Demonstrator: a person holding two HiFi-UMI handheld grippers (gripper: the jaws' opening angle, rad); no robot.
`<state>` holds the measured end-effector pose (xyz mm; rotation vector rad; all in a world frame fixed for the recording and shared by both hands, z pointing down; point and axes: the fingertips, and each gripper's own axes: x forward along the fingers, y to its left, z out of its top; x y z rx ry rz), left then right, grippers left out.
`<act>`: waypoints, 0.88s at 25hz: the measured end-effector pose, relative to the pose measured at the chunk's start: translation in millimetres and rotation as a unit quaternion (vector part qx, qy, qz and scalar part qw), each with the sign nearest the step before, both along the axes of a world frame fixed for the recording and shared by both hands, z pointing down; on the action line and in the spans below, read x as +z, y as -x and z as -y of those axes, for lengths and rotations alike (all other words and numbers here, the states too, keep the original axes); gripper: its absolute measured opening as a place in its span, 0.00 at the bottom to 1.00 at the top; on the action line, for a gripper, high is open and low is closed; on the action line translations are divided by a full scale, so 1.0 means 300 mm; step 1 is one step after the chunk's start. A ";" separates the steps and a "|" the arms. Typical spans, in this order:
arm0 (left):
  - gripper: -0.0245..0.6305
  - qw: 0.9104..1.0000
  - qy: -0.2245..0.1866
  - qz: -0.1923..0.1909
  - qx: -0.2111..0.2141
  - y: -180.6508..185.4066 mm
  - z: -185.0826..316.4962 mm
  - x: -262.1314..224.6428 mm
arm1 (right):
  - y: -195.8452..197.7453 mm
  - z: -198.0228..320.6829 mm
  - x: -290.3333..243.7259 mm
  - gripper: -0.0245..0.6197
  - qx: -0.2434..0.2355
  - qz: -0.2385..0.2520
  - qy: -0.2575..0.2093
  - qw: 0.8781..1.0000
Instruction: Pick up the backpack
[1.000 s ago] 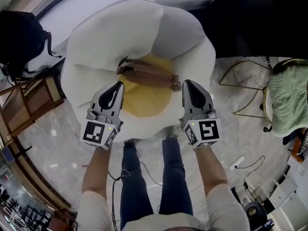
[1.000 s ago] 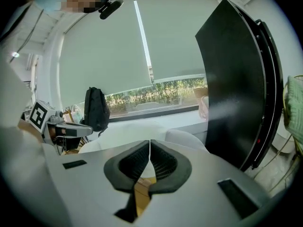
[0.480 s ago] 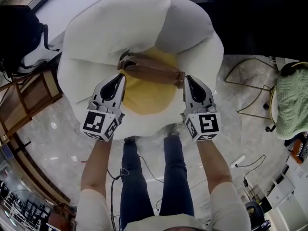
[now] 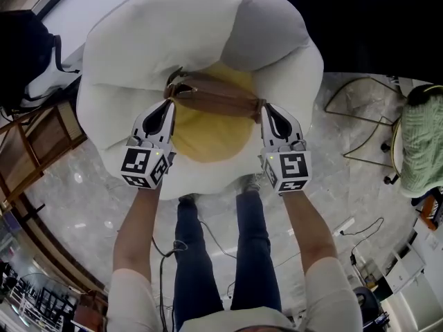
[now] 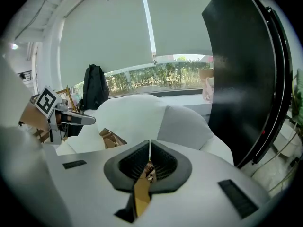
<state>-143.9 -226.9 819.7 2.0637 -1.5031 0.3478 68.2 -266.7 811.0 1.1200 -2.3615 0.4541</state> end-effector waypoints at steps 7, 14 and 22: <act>0.10 0.999 0.032 0.003 -0.006 0.024 -0.013 0.097 | 0.006 -0.001 0.058 0.09 0.008 0.000 0.016 1.000; 0.10 0.998 0.054 -0.013 -0.006 0.014 -0.028 0.171 | 0.007 -0.011 0.121 0.14 0.008 -0.008 0.031 0.999; 0.45 0.995 0.086 -0.039 -0.036 0.035 -0.056 0.260 | 0.012 -0.015 0.195 0.46 -0.002 -0.022 0.056 0.998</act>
